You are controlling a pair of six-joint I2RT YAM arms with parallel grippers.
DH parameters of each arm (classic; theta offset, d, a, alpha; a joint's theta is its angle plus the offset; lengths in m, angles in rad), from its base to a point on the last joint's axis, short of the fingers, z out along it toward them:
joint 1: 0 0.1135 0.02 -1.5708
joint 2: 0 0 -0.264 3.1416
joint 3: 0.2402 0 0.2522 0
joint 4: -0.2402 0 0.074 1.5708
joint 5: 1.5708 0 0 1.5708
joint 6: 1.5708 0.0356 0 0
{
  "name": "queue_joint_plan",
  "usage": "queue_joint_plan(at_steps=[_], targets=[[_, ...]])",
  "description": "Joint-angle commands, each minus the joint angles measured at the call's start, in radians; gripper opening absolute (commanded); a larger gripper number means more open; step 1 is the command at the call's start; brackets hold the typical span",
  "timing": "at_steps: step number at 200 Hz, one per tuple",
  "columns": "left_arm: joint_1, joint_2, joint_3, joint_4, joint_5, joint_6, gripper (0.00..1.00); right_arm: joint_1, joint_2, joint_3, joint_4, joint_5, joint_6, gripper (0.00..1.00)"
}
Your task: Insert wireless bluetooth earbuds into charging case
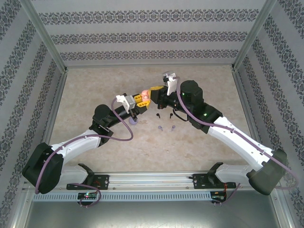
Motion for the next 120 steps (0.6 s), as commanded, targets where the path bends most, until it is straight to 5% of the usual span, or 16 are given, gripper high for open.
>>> queue_joint_plan(at_steps=[1,120], targets=[[-0.009,-0.030,0.047,0.088,0.044,0.011,0.00,0.059,0.016,-0.009,-0.073,-0.092,0.022,0.12],[-0.010,-0.028,0.044,0.055,0.070,0.045,0.00,0.057,-0.079,0.003,-0.050,-0.006,0.017,0.13]])
